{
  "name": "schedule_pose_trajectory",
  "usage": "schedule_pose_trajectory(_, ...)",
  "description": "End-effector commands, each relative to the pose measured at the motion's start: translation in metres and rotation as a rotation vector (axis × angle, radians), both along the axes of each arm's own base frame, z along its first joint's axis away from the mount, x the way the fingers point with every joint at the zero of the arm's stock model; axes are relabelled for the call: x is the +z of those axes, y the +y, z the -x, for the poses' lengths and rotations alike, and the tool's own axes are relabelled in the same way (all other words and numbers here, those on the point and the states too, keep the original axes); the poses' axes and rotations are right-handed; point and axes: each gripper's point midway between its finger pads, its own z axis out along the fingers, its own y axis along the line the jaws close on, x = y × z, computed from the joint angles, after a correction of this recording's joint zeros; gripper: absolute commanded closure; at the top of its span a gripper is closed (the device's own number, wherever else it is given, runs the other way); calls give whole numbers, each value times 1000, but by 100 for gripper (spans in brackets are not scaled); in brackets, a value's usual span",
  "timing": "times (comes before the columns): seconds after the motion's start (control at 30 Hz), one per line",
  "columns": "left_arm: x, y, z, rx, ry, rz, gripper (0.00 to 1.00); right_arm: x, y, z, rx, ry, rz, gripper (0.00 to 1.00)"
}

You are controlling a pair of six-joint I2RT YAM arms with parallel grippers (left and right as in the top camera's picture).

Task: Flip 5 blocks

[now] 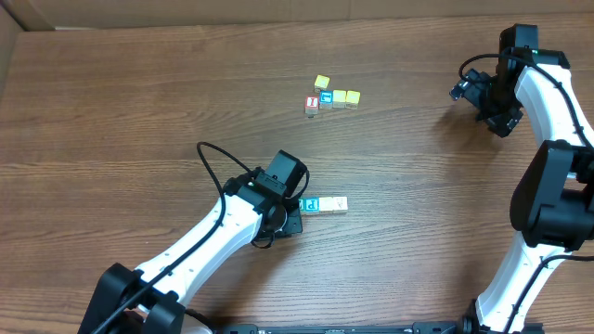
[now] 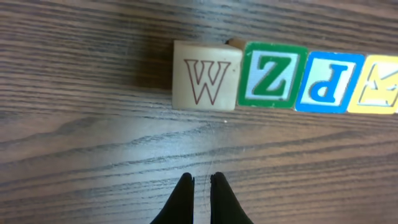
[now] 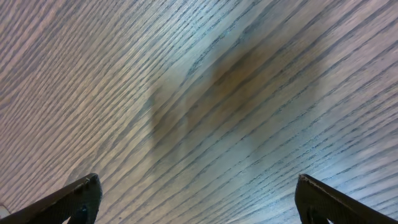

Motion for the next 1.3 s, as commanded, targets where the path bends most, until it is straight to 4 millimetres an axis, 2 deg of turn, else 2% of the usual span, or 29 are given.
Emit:
schedule_pose_trajectory(0.0, -3, 8, -5, 53, -30, -55, 96, 19, -1, -7, 4, -51, 10, 0)
schedule_pose_trajectory(0.17, -7, 8, -6, 57, -24, -57, 96, 19, -1, -7, 4, -51, 10, 0)
schedule_pose_trajectory(0.37, -23, 2, 1, 49, 47, -43, 96, 19, -1, -7, 4, -51, 10, 0)
schedule_pose_trajectory(1.0, -23, -1, -8, 36, 11, -36, 96, 19, -1, -7, 4, -50, 10, 0)
schedule_pose_trajectory(1.27, -32, 3, -8, 54, 43, -38, 96, 19, -1, -7, 4, -50, 10, 0)
